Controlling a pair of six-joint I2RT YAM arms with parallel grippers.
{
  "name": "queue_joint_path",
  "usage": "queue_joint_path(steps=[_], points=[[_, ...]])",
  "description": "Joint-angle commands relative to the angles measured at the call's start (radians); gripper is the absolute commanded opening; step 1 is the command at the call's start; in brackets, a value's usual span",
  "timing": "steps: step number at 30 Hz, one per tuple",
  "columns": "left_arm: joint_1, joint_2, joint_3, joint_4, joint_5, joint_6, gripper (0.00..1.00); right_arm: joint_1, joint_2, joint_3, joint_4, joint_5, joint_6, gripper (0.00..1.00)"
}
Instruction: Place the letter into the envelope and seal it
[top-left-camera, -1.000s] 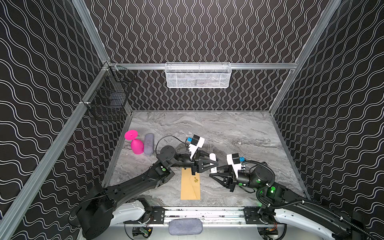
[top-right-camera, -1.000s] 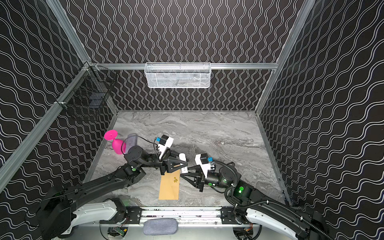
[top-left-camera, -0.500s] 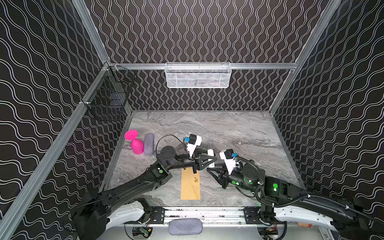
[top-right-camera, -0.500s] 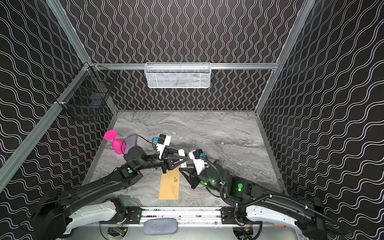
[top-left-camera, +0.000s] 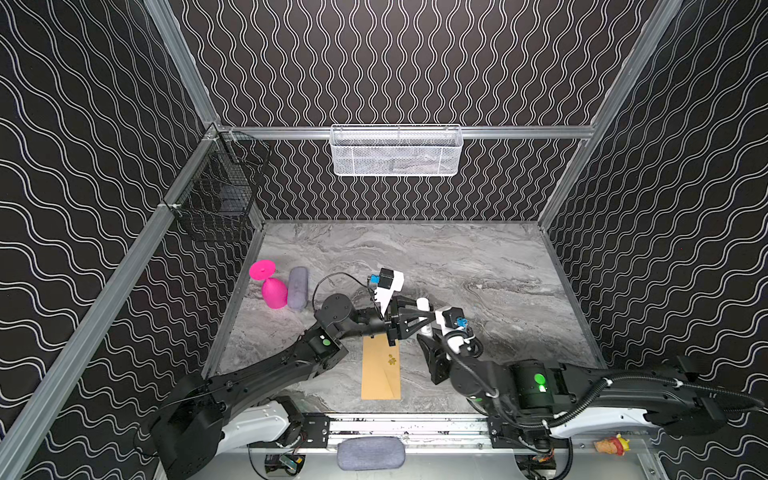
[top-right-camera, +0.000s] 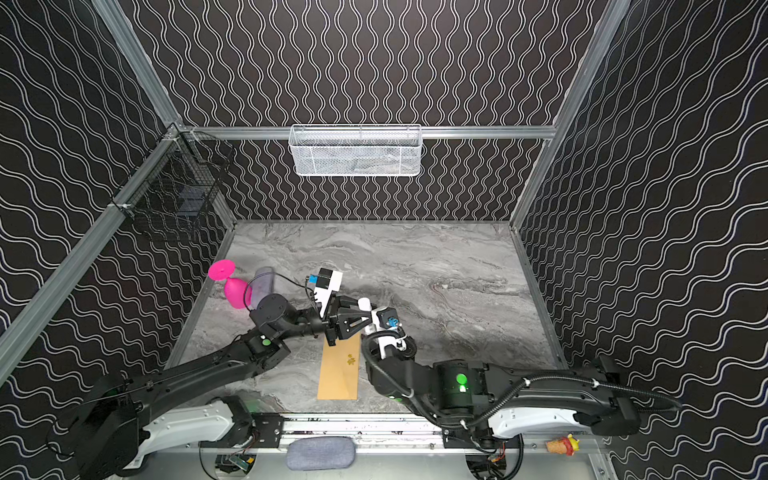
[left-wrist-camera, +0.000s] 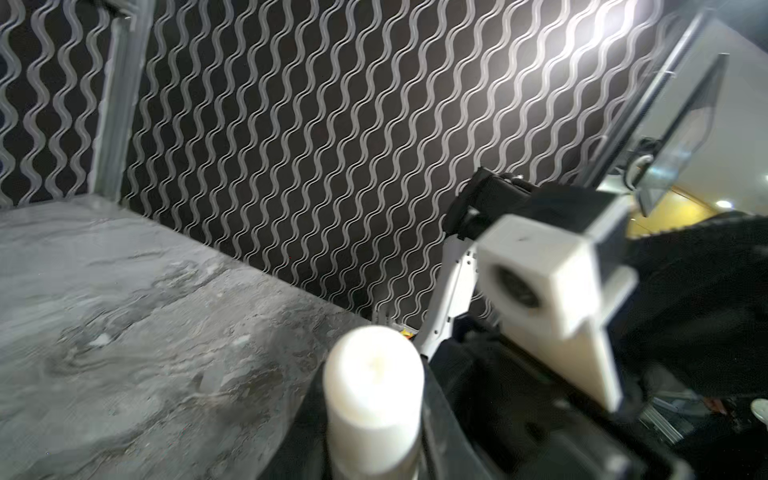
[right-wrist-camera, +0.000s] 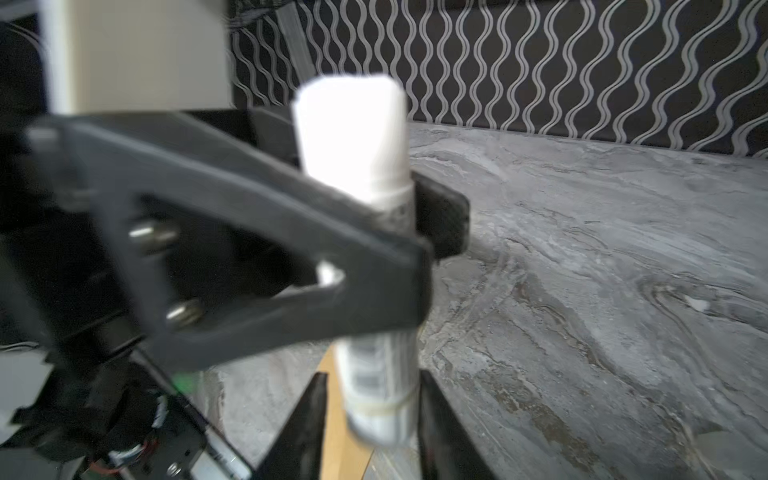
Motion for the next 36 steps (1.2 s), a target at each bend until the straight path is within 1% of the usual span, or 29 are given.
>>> queue_joint_path(steps=[1,2,3,5,7,9,11,14,19,21,24,30,36], points=[[0.014,0.003,0.013,-0.071,-0.002,0.024,0.00,-0.035,-0.104,-0.068,0.209,-0.238,-0.172,0.61],[0.017,0.003,0.019,-0.065,0.034,0.017,0.00,-0.070,-0.153,-0.087,0.219,-0.339,-0.199,0.66],[0.022,0.003,0.025,-0.059,0.063,0.008,0.00,-0.104,-0.193,-0.110,0.232,-0.405,-0.222,0.69],[0.031,-0.003,0.031,-0.043,0.118,-0.010,0.00,-0.203,-0.276,-0.153,0.259,-0.598,-0.249,0.72],[0.039,-0.012,0.030,-0.022,0.154,-0.032,0.00,-0.299,-0.323,-0.198,0.290,-0.730,-0.265,0.76],[0.041,-0.016,0.027,0.017,0.177,-0.058,0.00,-0.381,-0.344,-0.228,0.318,-0.850,-0.272,0.79],[0.041,-0.005,0.027,0.069,0.203,-0.097,0.00,-0.461,-0.362,-0.251,0.355,-0.997,-0.268,0.81],[0.041,0.024,0.028,0.167,0.238,-0.170,0.00,-0.550,-0.368,-0.284,0.410,-1.144,-0.245,0.83],[0.040,0.063,0.020,0.292,0.257,-0.250,0.00,-0.647,-0.332,-0.336,0.530,-1.279,-0.202,0.84],[0.041,0.072,0.017,0.325,0.263,-0.269,0.00,-0.671,-0.306,-0.348,0.576,-1.314,-0.184,0.83],[0.039,0.076,0.011,0.360,0.253,-0.285,0.00,-0.690,-0.249,-0.362,0.657,-1.369,-0.152,0.78],[0.037,0.075,0.000,0.382,0.251,-0.290,0.00,-0.697,-0.179,-0.354,0.735,-1.422,-0.129,0.55],[0.037,0.060,-0.010,0.359,0.241,-0.266,0.00,-0.698,-0.156,-0.353,0.762,-1.438,-0.115,0.37]])
